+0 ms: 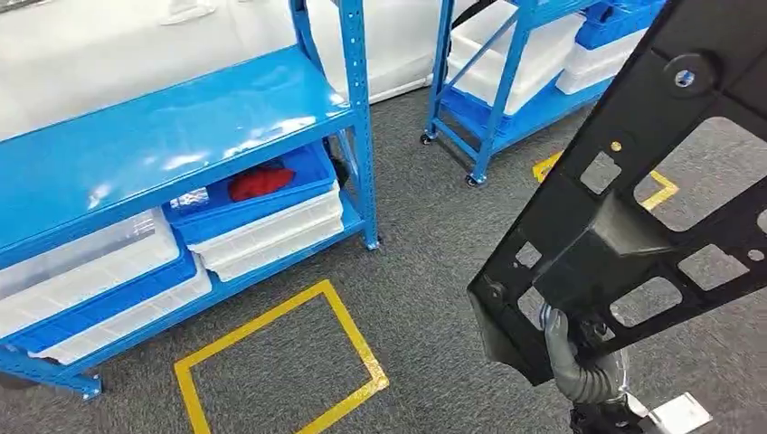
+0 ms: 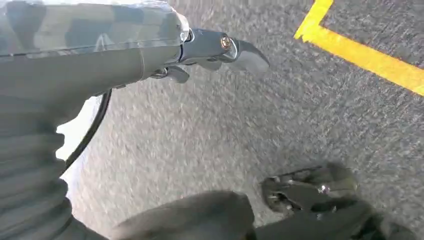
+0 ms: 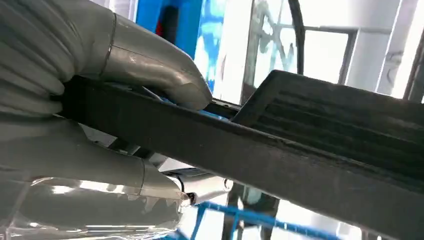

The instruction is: Take the parts from the cabinet and place them on the table.

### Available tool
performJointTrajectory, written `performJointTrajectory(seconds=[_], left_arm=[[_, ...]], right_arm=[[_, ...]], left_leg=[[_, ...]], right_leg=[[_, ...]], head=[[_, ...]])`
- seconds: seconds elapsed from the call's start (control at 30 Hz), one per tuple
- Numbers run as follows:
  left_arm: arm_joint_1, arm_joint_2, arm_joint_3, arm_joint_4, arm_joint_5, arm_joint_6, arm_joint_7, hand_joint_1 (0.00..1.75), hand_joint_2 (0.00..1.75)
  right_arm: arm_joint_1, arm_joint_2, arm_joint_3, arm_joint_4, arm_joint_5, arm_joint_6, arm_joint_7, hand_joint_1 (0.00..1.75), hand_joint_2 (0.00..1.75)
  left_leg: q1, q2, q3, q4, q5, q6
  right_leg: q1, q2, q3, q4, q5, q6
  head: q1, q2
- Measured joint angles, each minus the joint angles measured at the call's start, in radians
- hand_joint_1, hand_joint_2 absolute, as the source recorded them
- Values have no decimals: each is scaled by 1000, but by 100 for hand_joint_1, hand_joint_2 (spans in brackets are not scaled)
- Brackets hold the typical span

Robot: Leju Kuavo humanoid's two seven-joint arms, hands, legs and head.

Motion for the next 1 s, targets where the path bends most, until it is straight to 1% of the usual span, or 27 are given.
performJointTrajectory(seconds=[0.1, 0.13, 0.17, 0.2, 0.23, 0.27, 0.3, 0.33, 0.37, 0.4, 0.43, 0.47, 0.5, 0.53, 0.6, 0.63, 0.67, 0.7, 0.73, 0.77, 0.8, 0.83, 0.87, 0.9, 0.93, 0.97, 1.0], left_arm=[[4, 3, -1, 0, -31, 101, 14, 0, 175], [5, 3, -2, 0, -37, 134, 12, 0, 175], [13, 6, -2, 0, -46, 158, 8, 0, 175], [22, 7, -5, 0, -58, 179, 0, 0, 175], [29, 7, -8, 0, -67, 190, -4, 0, 175], [35, 6, -11, 0, -72, 204, -8, 0, 175], [39, 5, -11, 0, -74, 226, -13, 0, 175], [40, 4, -11, 0, -74, 241, -16, 0, 175], [40, 4, -11, 0, -74, 255, -23, 0, 175], [39, 4, -11, 0, -71, 270, -33, 0, 175], [37, 4, -11, 0, -65, 284, -44, 0, 175], [36, 4, -11, 0, -53, 291, -56, 0, 175], [36, 3, -8, 0, -34, 297, -69, 0, 175], [35, 1, -2, 0, -16, 302, -82, 0, 175], [30, -5, 13, 0, 12, 315, -111, 0, 175], [27, -7, 19, 0, 18, 319, -122, 0, 175], [24, -8, 23, 0, 17, 318, -130, 0, 175], [22, -8, 24, 0, 14, 315, -134, 0, 175], [22, -9, 25, 0, 8, 308, -137, 0, 175], [22, -9, 25, 0, 4, 303, -137, 0, 175], [25, -9, 25, 0, -2, 300, -134, 0, 175], [27, -9, 25, 0, -3, 297, -132, 0, 175], [28, -9, 26, 0, -2, 292, -128, 0, 175], [29, -9, 30, 0, 3, 292, -124, 0, 175], [27, -9, 35, 0, 8, 292, -123, 0, 175], [26, -9, 38, 0, 10, 292, -121, 0, 175], [26, -9, 40, 0, 11, 292, -121, 0, 175]], right_arm=[[10, 5, 0, 9, 0, -3, -7, 175, 175], [13, 5, 0, 10, 2, -6, -8, 175, 175], [15, 5, 0, 13, 4, -11, -9, 175, 175], [9, 5, 1, 16, 8, -17, -10, 175, 175], [7, 5, 2, 19, 11, -23, -10, 175, 175], [7, 6, 2, 23, 12, -29, -10, 175, 175], [7, 6, 2, 27, 12, -38, -10, 175, 175], [8, 6, 2, 31, 12, -45, -10, 175, 175], [8, 6, 2, 34, 13, -50, -10, 175, 175], [8, 6, 2, 36, 19, -59, -11, 175, 175], [8, 6, 2, 36, 23, -65, -11, 175, 175], [7, 6, 3, 35, 26, -68, -12, 175, 175], [5, 6, 4, 35, 29, -72, -13, 175, 175], [3, 6, 5, 32, 30, -76, -15, 175, 175], [-4, 2, 5, 32, 30, -78, -18, 175, 175], [-10, 0, 5, 31, 29, -78, -18, 175, 175], [-12, -1, 6, 30, 29, -77, -18, 175, 175], [-15, -1, 8, 27, 28, -77, -16, 175, 175], [-20, -4, 12, 23, 28, -76, -13, 175, 175], [-25, -5, 14, 23, 28, -75, -7, 175, 175], [-26, -7, 18, 23, 28, -74, -5, 175, 175], [-26, -10, 22, 23, 28, -74, -1, 175, 175], [-29, -14, 27, 23, 29, -75, 5, 175, 175], [-36, -21, 33, 23, 29, -79, 13, 175, 175], [-42, -27, 37, 23, 30, -83, 17, 175, 175], [-45, -30, 40, 23, 30, -87, 17, 175, 175], [-47, -32, 43, 23, 30, -90, 18, 175, 175]], left_leg=[[-5, 21, 4, -15, -9, 10], [4, 33, 8, -35, 0, 15], [6, 50, 13, -47, 10, 22], [5, 60, 9, -51, 15, 30], [2, 70, 5, -50, 16, 31], [-1, 82, 1, -47, 17, 32], [-2, 95, -4, -43, 16, 33], [-4, 107, -7, -39, 16, 33], [-4, 118, -9, -36, 15, 32], [-5, 129, -10, -34, 12, 30], [-5, 140, -8, -30, 9, 27], [-7, 148, -7, -24, 4, 24], [-15, 156, -10, -20, -1, 18], [-13, 162, -11, -18, -2, 14], [-13, 184, -5, -21, -2, 8], [-18, 195, -3, -18, -6, 3], [-11, 164, -7, -11, -17, -4], [-9, 113, -20, 21, -45, -9], [-4, 85, -53, 97, -92, -13], [0, 74, -94, 187, -136, -17], [3, 70, -130, 266, -164, -20], [4, 70, -147, 301, -164, -21], [6, 70, -140, 284, -139, -22], [8, 69, -109, 216, -90, -21], [11, 60, -68, 126, -40, -19], [14, 25, -27, 32, 5, -15], [14, -24, -13, 3, -10, -9]], right_leg=[[-8, 28, -15, -7, 16, 23], [0, 34, -17, -10, 20, 32], [-1, -13, -27, 7, 4, 28], [2, -53, -50, 55, -35, 28], [1, -71, -81, 125, -75, 30], [1, -78, -117, 207, -112, 33], [1, -79, -146, 277, -136, 36], [1, -80, -154, 299, -133, 37], [1, -83, -136, 270, -110, 37], [1, -89, -92, 199, -73, 35], [3, -105, -34, 99, -32, 31], [7, -141, 14, 12, -14, 25], [20, -178, 22, -2, -29, 12], [19, -157, 17, -3, -25, 9], [23, -137, 11, -3, -23, 2], [14, -125, 10, -11, -18, -5], [8, -115, 12, -16, -13, -9], [5, -105, 10, -18, -10, -14], [5, -95, 6, -18, -7, -17], [6, -82, 2, -17, -5, -20], [6, -69, -1, -17, -3, -20], [6, -55, -2, -16, -1, -19], [5, -40, -3, -14, 0, -17], [5, -23, -3, -12, 1, -16], [5, -8, -3, -9, 2, -13], [5, 3, -3, -7, 2, -10], [7, 12, -5, -7, 5, -3]], head=[[0, 0], [0, 0], [0, 0], [1, 0], [1, 0], [1, 0], [1, 0], [1, 0], [1, 0], [1, 0], [1, 0], [1, 0], [1, 0], [1, 0], [1, 0], [1, 0], [1, 0], [0, 0], [0, 0], [0, 0], [0, 0], [0, 0], [0, 0], [0, 0], [0, 0], [0, 0], [0, 0]])
